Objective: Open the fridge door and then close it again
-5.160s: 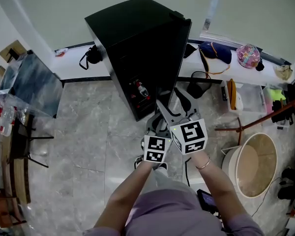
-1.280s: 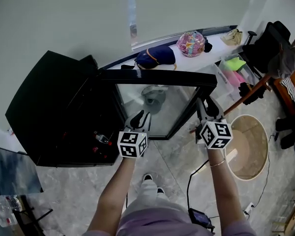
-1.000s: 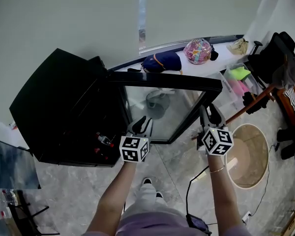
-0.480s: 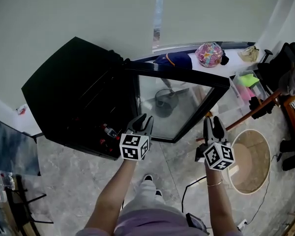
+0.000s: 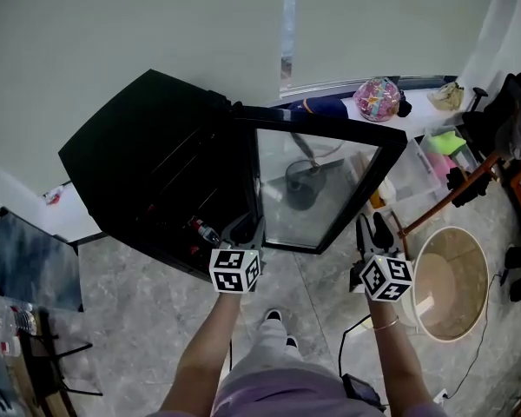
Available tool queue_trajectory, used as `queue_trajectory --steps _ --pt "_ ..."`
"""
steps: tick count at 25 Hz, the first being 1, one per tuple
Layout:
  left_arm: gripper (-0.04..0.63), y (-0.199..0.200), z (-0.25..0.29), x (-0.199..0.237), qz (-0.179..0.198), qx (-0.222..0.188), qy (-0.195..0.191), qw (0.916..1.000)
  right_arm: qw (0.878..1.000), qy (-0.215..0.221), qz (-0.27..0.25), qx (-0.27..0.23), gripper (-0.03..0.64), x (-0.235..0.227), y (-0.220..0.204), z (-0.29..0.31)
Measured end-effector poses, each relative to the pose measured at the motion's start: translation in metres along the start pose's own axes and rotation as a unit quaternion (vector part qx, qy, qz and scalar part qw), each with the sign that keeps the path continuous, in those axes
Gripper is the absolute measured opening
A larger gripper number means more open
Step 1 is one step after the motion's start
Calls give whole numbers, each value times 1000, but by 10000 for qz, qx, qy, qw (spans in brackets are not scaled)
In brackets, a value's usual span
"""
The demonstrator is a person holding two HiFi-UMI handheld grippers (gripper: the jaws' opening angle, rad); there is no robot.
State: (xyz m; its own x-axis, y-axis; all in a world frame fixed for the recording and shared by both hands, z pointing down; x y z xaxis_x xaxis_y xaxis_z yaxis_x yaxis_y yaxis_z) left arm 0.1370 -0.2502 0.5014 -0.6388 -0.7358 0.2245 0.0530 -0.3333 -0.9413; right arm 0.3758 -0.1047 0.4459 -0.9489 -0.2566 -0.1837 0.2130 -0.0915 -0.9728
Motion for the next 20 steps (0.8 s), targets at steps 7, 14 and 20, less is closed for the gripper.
queue_trajectory --steps 7,14,20 --pt "89 -7 -1 -7 -2 72 -70 9999 9995 31 -306 105 175 -20 9 15" --pt "89 2 36 -32 138 108 -494 9986 9985 55 -518 152 193 -45 25 43" --pt "89 10 82 -62 279 169 -992 9945 9986 227 -430 211 239 -66 25 65"
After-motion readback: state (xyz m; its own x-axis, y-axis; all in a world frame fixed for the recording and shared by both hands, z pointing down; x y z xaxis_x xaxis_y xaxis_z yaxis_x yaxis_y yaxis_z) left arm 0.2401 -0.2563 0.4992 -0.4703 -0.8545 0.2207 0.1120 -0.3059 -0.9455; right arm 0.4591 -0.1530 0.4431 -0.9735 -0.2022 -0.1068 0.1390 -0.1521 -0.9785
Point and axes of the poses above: the fingertips, and each gripper's own axes: z forward along the fingers, x to its left, y out of its top, the point moved 2 cm from there along -z, backward along the fingers
